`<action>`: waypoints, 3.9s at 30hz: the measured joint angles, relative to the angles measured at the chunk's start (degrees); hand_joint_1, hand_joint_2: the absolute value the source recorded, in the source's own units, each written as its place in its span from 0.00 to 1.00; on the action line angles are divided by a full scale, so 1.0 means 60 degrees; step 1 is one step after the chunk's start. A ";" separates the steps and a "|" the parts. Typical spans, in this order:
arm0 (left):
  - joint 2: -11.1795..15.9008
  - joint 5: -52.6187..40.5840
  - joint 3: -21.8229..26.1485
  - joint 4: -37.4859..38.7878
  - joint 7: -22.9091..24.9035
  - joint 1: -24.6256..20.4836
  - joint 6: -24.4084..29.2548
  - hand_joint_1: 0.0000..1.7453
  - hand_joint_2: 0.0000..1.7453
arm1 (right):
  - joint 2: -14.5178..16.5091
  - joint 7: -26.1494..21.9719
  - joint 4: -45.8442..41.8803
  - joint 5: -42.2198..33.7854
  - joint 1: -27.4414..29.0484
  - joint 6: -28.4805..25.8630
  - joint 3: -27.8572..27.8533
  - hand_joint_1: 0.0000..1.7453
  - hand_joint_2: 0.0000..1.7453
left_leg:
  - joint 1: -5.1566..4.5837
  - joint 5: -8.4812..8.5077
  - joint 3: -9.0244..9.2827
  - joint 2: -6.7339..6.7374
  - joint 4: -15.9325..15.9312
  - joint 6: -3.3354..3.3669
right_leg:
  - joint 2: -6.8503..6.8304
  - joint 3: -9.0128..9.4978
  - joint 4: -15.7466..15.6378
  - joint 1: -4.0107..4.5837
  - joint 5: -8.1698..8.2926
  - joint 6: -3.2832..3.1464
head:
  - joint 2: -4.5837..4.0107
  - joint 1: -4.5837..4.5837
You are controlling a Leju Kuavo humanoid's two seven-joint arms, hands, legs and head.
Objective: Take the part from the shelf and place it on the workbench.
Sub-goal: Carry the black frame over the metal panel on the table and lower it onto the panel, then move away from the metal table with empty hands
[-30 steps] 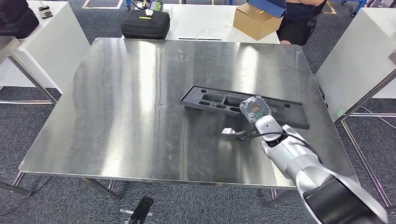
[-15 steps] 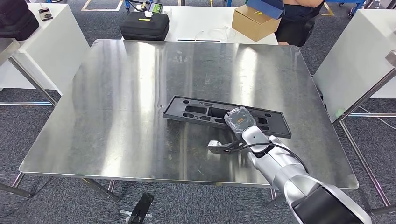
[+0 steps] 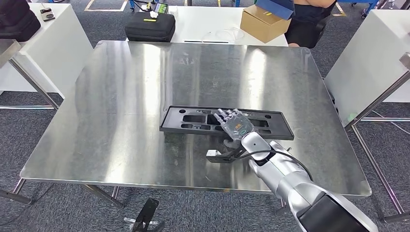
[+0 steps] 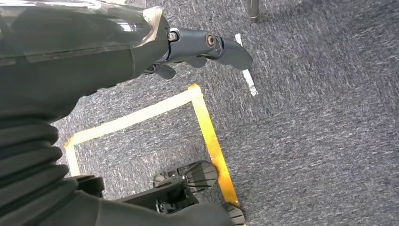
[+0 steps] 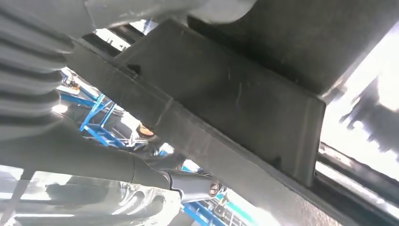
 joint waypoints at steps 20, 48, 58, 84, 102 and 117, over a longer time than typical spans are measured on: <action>0.0148 0.1516 -0.1711 -0.0107 0.0241 0.0200 0.0355 0.00 0.00 | -0.0321 -0.0697 -0.2892 -0.2051 -0.3190 0.2310 -0.1430 0.00 0.00 | -0.0004 0.0007 -0.0036 -0.0004 0.0001 0.0003 | -0.0001 -0.0034 0.0003 -0.0003 0.0003 0.0002 | 0.0000 -0.0001; 0.0442 0.3600 -0.2696 -0.0166 -0.0909 0.0705 0.1161 0.00 0.00 | -0.3467 -0.2176 -0.3916 -0.7365 -0.1397 -0.1332 -0.6182 0.00 0.00 | -0.0013 -0.0029 -0.0010 -0.0080 0.0004 0.0061 | -0.0071 0.0040 -0.0058 0.0021 -0.0001 0.0012 | 0.0000 -0.0003; 0.0643 0.4077 -0.3107 -0.0166 -0.1079 0.0865 0.1322 0.00 0.00 | -0.3847 -0.2328 -0.6807 -0.8553 0.2204 -0.1356 -0.6931 0.00 0.00 | -0.0009 -0.0042 -0.0016 -0.0092 0.0007 0.0066 | -0.0077 0.0041 -0.0068 0.0026 -0.0023 0.0039 | 0.0000 -0.0002; 0.0812 0.4925 -0.3423 -0.0162 -0.1247 0.1100 0.1768 0.00 0.00 | -0.3060 -0.2749 -1.1057 -0.8410 0.6079 -0.2230 -0.6955 0.00 0.00 | 0.0276 -0.1260 -0.0941 0.0013 0.2045 -0.0363 | -0.0062 0.0213 0.0069 -0.0288 -0.0279 -0.0063 | 0.0000 -0.0035; 0.0843 0.4959 -0.3617 -0.0163 -0.1320 0.1103 0.1785 0.00 0.00 | -0.3008 -0.2763 -1.1448 -0.8421 0.6624 -0.2312 -0.7198 0.00 0.00 | 0.0100 0.0392 -0.0294 0.0096 -0.0124 0.0211 | -0.0117 -0.0782 0.2743 -0.0179 -0.1404 0.0197 | 0.0000 0.0010; 0.0896 0.5281 -0.3702 -0.0162 -0.1460 0.1125 0.1850 0.00 0.00 | -0.2875 -0.2968 -1.1521 -0.8487 0.6474 -0.2231 -0.7151 0.00 0.00 | 0.0237 -0.0876 -0.1363 0.0047 0.2582 -0.0446 | -0.0195 0.0655 -0.0291 -0.0145 -0.0321 -0.0286 | 0.0000 -0.0087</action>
